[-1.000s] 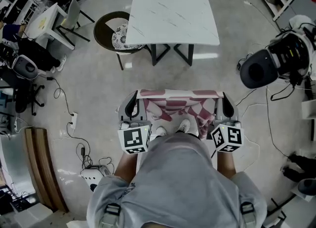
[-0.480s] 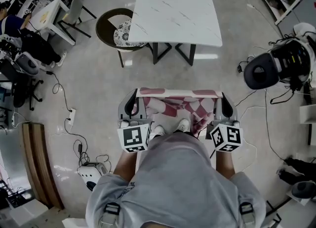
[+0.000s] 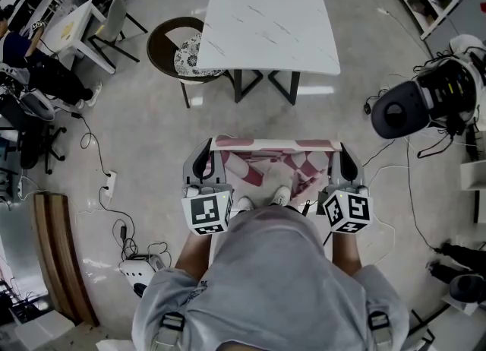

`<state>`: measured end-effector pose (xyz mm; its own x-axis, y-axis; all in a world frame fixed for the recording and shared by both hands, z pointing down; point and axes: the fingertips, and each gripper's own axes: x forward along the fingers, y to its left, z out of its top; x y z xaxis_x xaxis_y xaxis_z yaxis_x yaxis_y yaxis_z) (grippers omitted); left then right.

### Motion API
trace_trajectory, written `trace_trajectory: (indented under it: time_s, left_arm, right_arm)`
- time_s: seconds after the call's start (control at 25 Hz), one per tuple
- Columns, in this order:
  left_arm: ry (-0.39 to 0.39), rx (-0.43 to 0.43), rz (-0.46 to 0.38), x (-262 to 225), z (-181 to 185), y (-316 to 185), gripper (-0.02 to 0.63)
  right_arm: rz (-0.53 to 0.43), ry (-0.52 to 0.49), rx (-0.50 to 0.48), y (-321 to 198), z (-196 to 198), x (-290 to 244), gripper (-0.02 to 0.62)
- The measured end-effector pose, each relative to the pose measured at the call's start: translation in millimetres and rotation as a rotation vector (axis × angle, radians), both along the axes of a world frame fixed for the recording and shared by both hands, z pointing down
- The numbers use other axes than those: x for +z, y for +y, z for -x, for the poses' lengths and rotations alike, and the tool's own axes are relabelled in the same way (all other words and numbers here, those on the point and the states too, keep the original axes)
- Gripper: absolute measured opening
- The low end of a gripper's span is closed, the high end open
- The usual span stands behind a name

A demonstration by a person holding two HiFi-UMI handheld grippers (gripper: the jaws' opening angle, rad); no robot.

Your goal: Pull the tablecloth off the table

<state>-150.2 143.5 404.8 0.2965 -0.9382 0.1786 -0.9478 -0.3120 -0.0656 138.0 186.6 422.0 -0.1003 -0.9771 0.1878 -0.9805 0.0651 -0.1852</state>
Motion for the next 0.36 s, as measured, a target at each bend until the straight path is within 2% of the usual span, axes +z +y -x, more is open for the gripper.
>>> trace_trajectory:
  time_s: [0.36]
  left_arm:
    - [0.003,0.001,-0.007,-4.8,2.6,-6.2,0.006]
  right_arm:
    - [-0.013,0.01,-0.002,-7.3,2.3,-6.2,0.008]
